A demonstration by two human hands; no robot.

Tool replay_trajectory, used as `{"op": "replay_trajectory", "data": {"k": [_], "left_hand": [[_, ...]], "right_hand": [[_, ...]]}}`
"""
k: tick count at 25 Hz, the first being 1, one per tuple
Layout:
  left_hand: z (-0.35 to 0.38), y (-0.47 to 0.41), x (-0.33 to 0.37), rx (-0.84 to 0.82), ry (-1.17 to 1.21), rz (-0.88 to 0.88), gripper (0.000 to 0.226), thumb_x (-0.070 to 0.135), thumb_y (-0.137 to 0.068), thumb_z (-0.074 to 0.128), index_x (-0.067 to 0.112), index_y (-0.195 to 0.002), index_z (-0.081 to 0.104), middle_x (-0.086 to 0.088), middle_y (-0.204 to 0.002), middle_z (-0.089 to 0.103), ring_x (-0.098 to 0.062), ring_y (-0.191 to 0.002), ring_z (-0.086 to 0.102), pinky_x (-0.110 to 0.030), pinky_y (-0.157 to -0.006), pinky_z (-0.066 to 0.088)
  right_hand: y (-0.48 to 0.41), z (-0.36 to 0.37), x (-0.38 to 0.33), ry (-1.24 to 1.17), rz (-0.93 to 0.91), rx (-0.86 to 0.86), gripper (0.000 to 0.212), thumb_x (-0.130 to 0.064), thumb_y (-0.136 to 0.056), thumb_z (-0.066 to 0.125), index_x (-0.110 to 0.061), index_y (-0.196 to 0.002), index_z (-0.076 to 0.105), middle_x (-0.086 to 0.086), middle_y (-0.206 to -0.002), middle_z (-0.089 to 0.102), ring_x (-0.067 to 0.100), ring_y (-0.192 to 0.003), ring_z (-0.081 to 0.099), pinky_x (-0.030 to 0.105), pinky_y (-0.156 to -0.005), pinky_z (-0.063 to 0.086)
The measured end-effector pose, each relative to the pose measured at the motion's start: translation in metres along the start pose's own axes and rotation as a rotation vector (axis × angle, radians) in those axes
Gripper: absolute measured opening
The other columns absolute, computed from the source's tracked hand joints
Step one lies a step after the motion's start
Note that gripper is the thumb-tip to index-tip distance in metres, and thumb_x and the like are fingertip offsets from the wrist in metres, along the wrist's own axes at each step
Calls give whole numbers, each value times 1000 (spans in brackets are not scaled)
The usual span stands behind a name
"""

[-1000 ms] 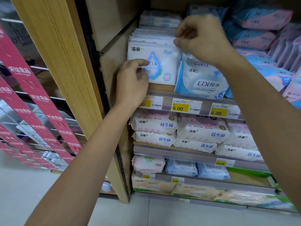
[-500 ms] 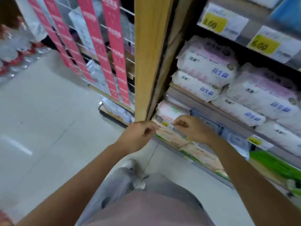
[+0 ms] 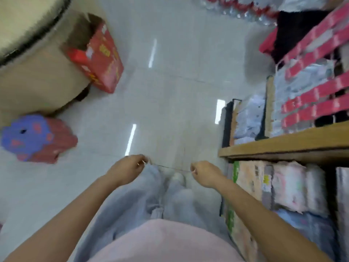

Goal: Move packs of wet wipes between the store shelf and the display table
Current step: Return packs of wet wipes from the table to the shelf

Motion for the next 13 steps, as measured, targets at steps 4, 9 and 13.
{"op": "replay_trajectory", "data": {"k": [4,9,13], "left_hand": [[17,93,-123,230,334,-334,27,22,-96,47,21,-119,59,-1,-113,65,-20,-101,59,-28,-82,44],[60,204,-256,413,678,-632,25,19,-95,50,19,-117,61,-3,-109,66,-20,-100,61,-28,-86,45],[82,279,-349,329,794,-803,30,19,-95,47,15,-123,57,-6,-123,61,-21,-111,56,-27,-93,42]], "right_hand": [[-56,-8,-141,338,-317,-36,28,-12,-93,42,-10,-118,55,16,-124,57,32,-111,54,34,-86,43],[-98,37,-322,474,-506,-69,29,-16,-95,42,-13,-120,56,13,-122,60,30,-109,56,34,-87,46],[-121,86,-424,527,-496,-152,29,-14,-92,45,-10,-118,59,13,-119,62,29,-109,56,33,-90,46]]}}
Point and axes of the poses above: each hand's wrist, its own y-axis away from the middle knuckle, its own z-axis out of the palm, x = y × z, the point moved 1 cm from there along -y, towards the middle knuckle
